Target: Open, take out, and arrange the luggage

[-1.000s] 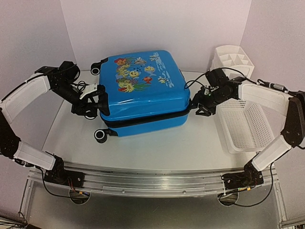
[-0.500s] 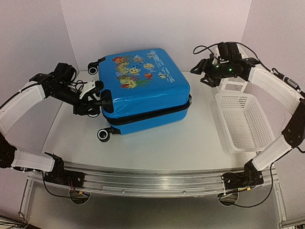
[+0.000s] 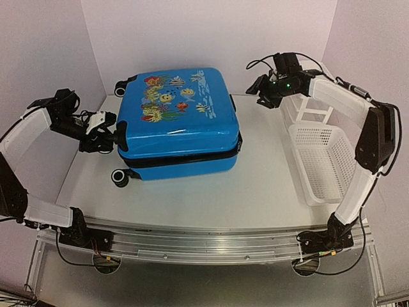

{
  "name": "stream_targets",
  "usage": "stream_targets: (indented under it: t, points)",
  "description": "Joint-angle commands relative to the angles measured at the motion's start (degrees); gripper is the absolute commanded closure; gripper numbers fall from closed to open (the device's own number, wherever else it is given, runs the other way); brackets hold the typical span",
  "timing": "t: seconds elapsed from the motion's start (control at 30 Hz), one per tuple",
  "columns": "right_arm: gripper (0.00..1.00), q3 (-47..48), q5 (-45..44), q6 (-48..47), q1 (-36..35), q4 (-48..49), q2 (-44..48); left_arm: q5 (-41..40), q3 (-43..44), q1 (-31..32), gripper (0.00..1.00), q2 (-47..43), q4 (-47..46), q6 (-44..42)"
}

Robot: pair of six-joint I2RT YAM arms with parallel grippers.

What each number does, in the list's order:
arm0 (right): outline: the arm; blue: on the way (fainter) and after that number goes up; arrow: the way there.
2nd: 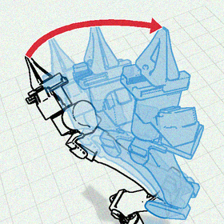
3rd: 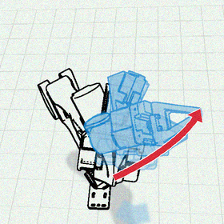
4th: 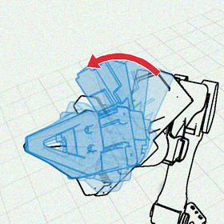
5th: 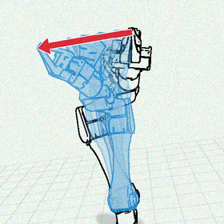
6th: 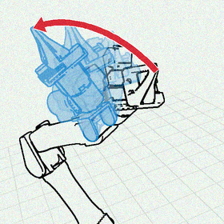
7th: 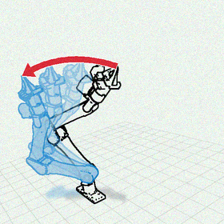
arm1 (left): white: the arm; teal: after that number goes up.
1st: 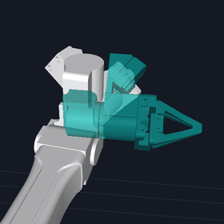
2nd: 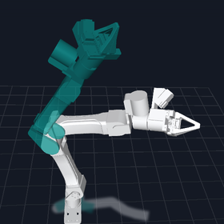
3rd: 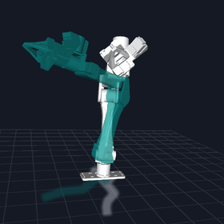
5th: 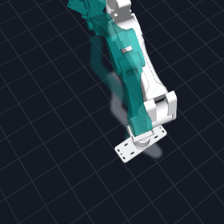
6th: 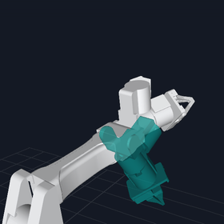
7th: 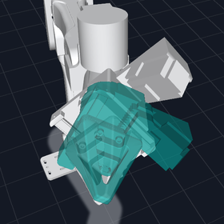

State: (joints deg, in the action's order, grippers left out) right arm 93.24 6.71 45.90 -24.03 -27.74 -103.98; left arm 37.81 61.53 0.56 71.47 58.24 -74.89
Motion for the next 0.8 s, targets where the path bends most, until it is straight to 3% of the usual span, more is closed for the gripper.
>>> stream_targets:
  t: [0.0,0.13,0.27,0.37,0.47,0.67,0.77]
  points:
    - [0.48,1.38,11.85,3.38,0.04,10.34,-5.74,-5.44,4.76,-4.88,1.0,2.89,1.57,-6.79]
    - [0.41,-4.03,17.78,9.18,0.13,22.29,-7.24,-7.41,6.58,-5.18,1.0,5.82,2.17,-8.04]
    - [0.39,-0.26,24.44,12.05,0.53,26.71,-13.65,-7.49,8.15,-5.3,1.0,7.05,3.82,-9.64]
    - [0.45,-3.42,26.08,19.7,1.56,35.95,-14.97,-6.41,8.77,-5.27,1.0,6.79,4.73,-9.55]
    - [0.49,-10.98,27.45,29.78,2.19,52.19,-15.46,-6.61,7.79,-5.22,1.0,5.88,4.34,-9.6]
    - [0.54,-16.79,28.27,46.74,1.26,77.48,-20.01,-6.57,5.61,-4.99,1.0,4.94,2.72,-9.78]
    - [0.56,-15.42,28.59,49.04,-0.22,80.49,-22.08,-6.46,5.56,-4.36,1.0,5.08,2.22,-9.6]
